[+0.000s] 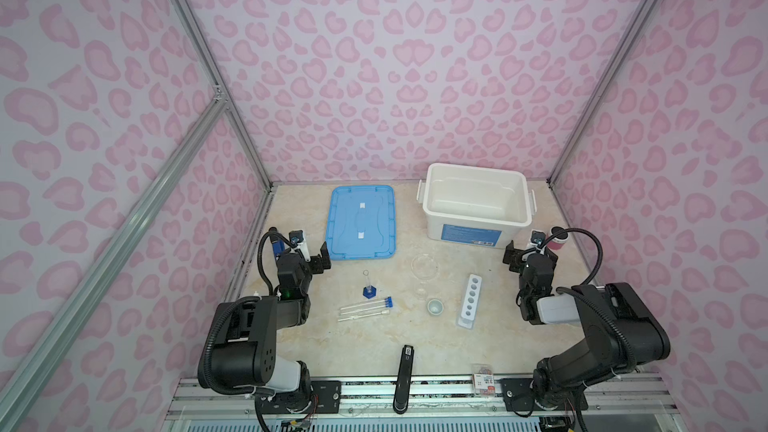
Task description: Organize the chemistry lab equipment
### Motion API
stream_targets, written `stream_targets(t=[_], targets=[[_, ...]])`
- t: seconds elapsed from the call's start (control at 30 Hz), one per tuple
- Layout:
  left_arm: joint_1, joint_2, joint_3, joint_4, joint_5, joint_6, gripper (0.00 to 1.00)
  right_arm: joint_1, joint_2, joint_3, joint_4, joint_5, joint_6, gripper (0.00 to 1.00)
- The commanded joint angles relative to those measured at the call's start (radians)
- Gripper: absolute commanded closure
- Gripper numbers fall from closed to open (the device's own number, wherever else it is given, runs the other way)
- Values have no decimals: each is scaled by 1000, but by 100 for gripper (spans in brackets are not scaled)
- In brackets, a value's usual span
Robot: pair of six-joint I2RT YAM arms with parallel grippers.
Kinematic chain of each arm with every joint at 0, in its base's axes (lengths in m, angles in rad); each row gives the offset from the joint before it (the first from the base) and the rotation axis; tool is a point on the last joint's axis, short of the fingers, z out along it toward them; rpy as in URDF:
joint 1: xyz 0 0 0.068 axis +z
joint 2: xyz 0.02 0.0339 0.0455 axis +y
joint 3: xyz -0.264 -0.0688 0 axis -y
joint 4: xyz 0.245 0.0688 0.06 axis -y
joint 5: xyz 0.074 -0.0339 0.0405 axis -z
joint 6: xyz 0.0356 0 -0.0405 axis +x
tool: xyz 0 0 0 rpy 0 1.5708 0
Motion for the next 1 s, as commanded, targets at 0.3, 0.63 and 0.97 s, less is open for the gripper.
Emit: stream_targets(t=[0.3,0.63,0.97], targets=[[0,3,5,29,-1,6,3,0,4,2,27,9,1,2],[0,3,6,28,-1,6,3,-3,6,5,20,-1,2,2],[0,3,5,30,-1,6,2,-3,5,5,20,-1,4,4]])
